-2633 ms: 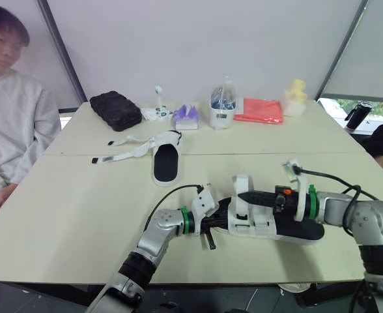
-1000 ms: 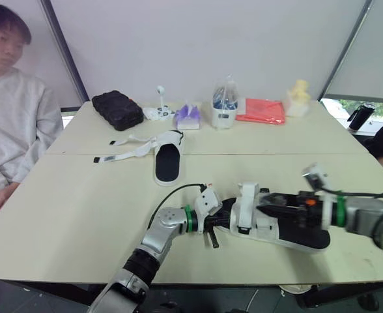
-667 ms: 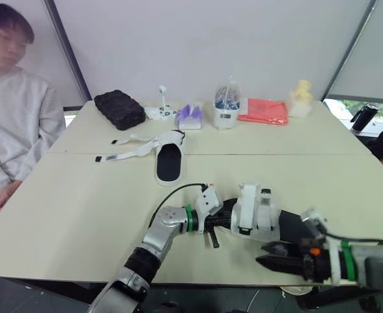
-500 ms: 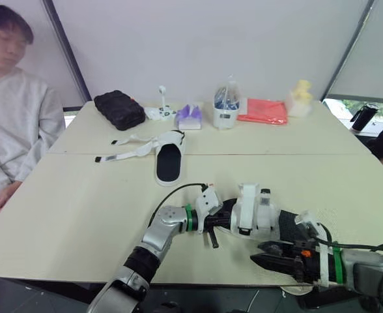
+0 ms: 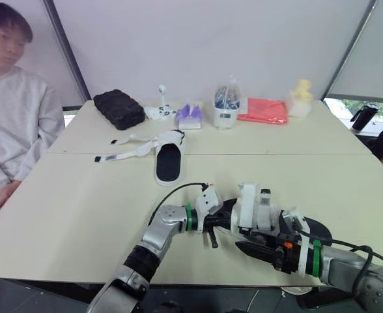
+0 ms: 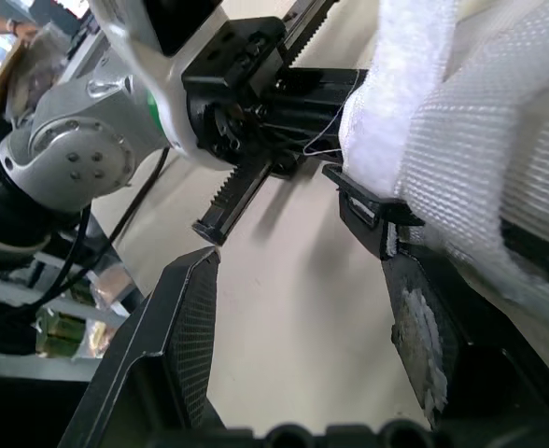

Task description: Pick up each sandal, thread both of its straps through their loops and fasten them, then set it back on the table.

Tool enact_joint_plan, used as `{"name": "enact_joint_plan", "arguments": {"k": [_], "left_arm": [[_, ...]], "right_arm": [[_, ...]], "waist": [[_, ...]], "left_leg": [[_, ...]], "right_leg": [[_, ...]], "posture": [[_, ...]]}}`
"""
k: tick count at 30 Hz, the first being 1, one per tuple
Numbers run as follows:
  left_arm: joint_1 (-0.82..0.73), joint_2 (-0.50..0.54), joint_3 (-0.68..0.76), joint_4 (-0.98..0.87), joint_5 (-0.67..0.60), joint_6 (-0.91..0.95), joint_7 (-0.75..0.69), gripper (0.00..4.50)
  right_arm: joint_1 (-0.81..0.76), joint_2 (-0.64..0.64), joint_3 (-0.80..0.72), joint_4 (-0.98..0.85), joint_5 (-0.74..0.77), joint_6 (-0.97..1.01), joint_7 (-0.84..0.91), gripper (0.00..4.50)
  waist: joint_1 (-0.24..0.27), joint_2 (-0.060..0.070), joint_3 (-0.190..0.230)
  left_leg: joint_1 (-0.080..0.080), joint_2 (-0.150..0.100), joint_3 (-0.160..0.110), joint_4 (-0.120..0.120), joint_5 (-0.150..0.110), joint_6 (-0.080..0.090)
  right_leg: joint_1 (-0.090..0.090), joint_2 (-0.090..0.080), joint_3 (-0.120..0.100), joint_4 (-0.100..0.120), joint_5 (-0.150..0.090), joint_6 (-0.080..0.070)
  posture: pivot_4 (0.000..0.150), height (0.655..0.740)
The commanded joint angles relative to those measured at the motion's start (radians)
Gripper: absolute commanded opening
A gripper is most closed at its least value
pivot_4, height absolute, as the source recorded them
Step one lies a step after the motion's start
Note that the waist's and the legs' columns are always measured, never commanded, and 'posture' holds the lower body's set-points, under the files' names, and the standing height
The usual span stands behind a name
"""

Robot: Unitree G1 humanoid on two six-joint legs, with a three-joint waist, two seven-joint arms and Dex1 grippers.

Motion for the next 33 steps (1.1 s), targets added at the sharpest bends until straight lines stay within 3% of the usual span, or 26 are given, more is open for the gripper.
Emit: {"name": "enact_joint_plan", "arguments": {"k": [1, 2, 5, 9, 30, 33], "left_arm": [[0.030, -0.004, -0.038, 0.035, 0.015, 0.040, -0.010, 0.00], [0.030, -0.004, -0.038, 0.035, 0.015, 0.040, -0.009, 0.00], [0.031, -0.006, -0.036, 0.035, 0.016, 0.041, -0.008, 0.00], [0.030, -0.006, -0.033, 0.036, 0.016, 0.041, -0.005, 0.00], [0.029, -0.011, -0.026, 0.053, 0.016, 0.040, 0.003, 0.00], [0.025, -0.011, -0.025, 0.058, 0.017, 0.041, 0.005, 0.00]], "right_arm": [[-0.020, 0.036, -0.052, -0.006, 0.041, -0.019, -0.043, 2.89], [-0.021, 0.047, -0.056, -0.001, 0.049, -0.019, -0.056, 2.89], [-0.018, 0.076, -0.069, 0.008, 0.065, -0.017, -0.090, 2.08], [0.001, 0.092, -0.077, 0.014, 0.074, -0.014, -0.113, 0.07], [0.265, -0.071, -0.018, -0.189, 0.115, 0.010, 0.036, 0.02], [0.275, -0.113, -0.059, -0.236, 0.173, 0.014, 0.062, 0.02]], "waist": [[0.000, 0.000, 0.000], [-0.001, 0.000, 0.000], [-0.002, 0.000, 0.000], [-0.001, 0.001, 0.000], [0.002, 0.000, 0.000], [0.002, -0.001, 0.000]], "left_leg": [[0.000, 0.000, 0.000, 0.000, 0.000, 0.000], [0.000, 0.000, 0.000, 0.000, 0.000, 0.000], [0.000, 0.000, 0.000, 0.000, 0.000, 0.000], [0.000, 0.000, 0.000, 0.000, 0.000, 0.000], [0.000, 0.000, 0.000, 0.000, 0.000, 0.000], [0.000, 0.000, 0.000, 0.001, 0.000, 0.000]], "right_leg": [[0.000, 0.000, 0.000, 0.000, 0.000, 0.000], [0.000, 0.000, 0.000, 0.000, 0.000, 0.000], [0.000, 0.000, 0.000, 0.000, 0.000, 0.000], [0.000, 0.001, 0.001, 0.001, 0.000, 0.000], [0.001, 0.000, 0.000, 0.000, 0.000, 0.000], [0.001, 0.000, 0.000, 0.000, 0.000, 0.000]], "posture": [[0.150, 0.7400], [0.150, 0.7400], [0.150, 0.7400], [0.150, 0.7400], [0.150, 0.7400], [0.150, 0.7400]]}}
